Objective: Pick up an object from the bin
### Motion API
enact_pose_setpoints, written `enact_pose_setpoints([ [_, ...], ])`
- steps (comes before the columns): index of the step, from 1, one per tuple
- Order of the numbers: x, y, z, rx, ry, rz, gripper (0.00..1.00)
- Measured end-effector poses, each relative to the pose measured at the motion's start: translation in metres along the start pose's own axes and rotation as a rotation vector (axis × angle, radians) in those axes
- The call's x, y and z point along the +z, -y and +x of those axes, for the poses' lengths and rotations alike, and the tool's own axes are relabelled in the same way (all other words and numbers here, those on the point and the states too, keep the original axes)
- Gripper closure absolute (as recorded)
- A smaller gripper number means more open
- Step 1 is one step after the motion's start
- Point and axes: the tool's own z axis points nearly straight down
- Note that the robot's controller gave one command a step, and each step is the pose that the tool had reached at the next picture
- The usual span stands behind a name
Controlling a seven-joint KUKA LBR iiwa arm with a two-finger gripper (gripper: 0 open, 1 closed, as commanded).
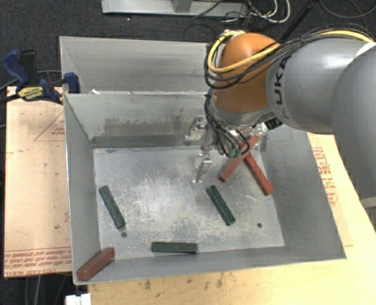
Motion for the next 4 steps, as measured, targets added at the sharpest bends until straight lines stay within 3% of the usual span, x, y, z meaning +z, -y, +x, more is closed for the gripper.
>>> enact_pose_setpoints([
  [1, -0.043, 0.059, 0.019, -0.064, -0.002, 0.0, 0.0],
  [2, -0.017, 0.074, 0.035, -0.072, 0.012, 0.004, 0.0],
  [3, 0.053, 0.083, 0.015, -0.147, 0.014, 0.001, 1.0],
  [4, 0.055, 0.084, 0.016, -0.147, 0.013, 0.001, 0.0],
])
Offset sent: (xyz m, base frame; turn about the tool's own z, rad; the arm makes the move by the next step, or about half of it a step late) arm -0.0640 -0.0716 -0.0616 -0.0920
